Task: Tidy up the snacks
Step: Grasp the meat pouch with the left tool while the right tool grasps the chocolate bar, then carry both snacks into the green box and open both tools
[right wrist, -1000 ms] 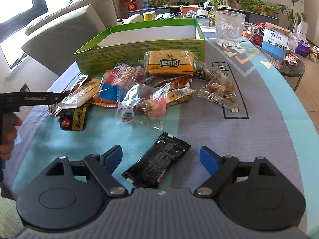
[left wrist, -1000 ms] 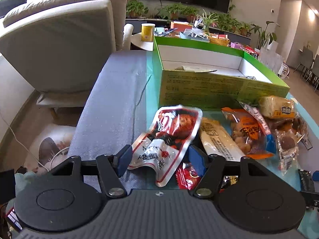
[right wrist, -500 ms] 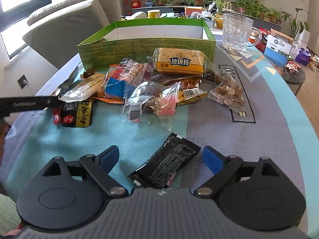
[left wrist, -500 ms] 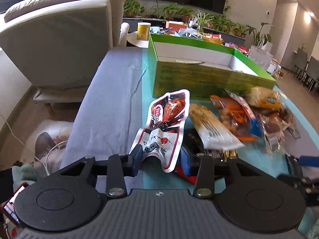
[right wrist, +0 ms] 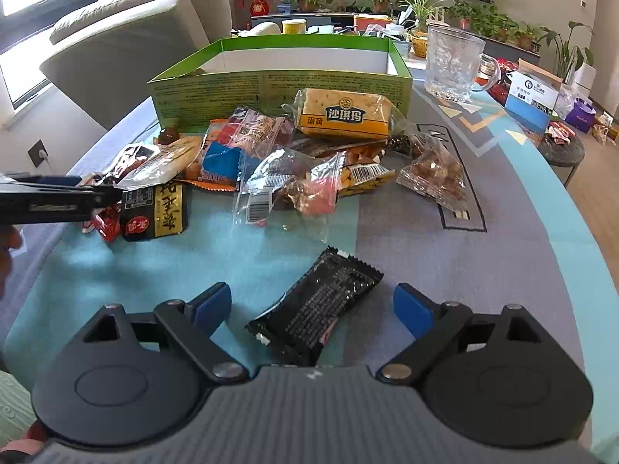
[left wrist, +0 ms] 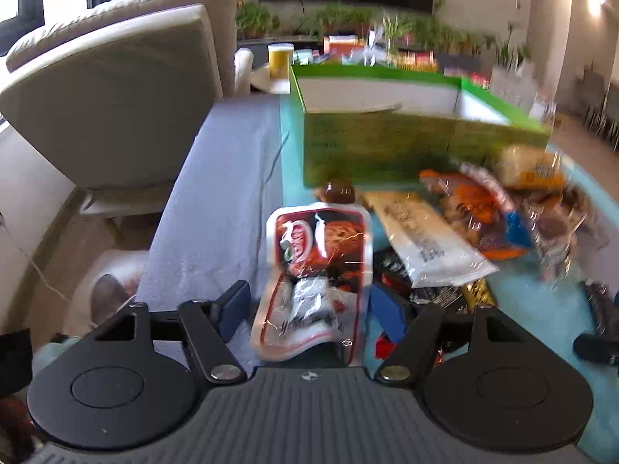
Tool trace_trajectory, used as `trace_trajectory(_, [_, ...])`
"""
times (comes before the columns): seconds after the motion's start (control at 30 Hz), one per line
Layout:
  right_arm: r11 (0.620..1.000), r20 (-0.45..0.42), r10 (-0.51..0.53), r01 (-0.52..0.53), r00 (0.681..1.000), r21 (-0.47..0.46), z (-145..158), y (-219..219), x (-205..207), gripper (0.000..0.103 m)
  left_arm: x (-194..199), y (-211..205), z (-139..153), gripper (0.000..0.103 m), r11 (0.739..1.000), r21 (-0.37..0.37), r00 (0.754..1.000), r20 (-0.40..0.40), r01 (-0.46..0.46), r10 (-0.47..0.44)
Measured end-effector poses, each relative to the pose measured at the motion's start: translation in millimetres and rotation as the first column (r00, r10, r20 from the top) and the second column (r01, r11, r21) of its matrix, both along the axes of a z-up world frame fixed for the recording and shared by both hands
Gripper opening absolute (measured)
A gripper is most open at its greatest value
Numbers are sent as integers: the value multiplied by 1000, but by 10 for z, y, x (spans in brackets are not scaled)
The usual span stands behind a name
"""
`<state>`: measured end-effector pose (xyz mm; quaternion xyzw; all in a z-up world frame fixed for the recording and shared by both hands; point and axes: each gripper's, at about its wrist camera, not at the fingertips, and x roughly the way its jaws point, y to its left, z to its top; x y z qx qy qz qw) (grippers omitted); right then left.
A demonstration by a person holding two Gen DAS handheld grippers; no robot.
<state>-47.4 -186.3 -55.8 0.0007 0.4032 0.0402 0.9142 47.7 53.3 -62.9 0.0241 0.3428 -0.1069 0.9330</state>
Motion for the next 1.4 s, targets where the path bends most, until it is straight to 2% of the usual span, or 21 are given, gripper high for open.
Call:
trace_trajectory(0.13, [1000,21,-16,16,1000,-14,-11,10,-52,58,-47,30,8,53,999,-33,1000,7,22,-22])
trace_trajectory(0.23, [1000,51,-16,17,999,-15,15,22,-87,58,-107,80,49,51,997,-76,1000,11,-4,5])
trace_trajectory(0.3, [1000,51,-12,13,999,-5,45,23,-76,50,-149,109,111,51,996,-86,999,31,-22,25])
trace_trajectory(0.33, [1000,52,-10,9,999,18,56,9,-72,42,-172,106,143,51,996,-88,999,44,-24,28])
trace_trajectory(0.37, [999,48,-9,7,999,40,64,-6,-66,40,-195,99,184,51,996,-88,998,58,-22,27])
trace_trajectory(0.5, [999,85,-13,9,996,41,114,-19,-85,40,-274,53,315,51,996,-87,994,105,-19,29])
trace_trajectory(0.63, [998,117,-14,6,993,68,230,-70,-92,40,-300,13,405,51,993,-120,993,117,-10,24])
trace_trajectory(0.8, [999,195,-13,4,981,49,426,-78,-58,40,-289,-72,501,52,991,-130,989,145,18,2])
trace_trajectory(0.97, [998,246,-12,-2,969,57,558,-88,82,40,-217,-133,546,52,990,-140,988,152,13,9])
trace_trajectory(1.2, [995,349,-30,-4,937,95,806,-106,525,40,-56,-271,675,52,988,-152,983,185,21,7])
trace_trajectory(1.4, [989,374,-55,0,926,146,926,-177,871,40,126,-344,792,52,987,-156,975,223,31,5])
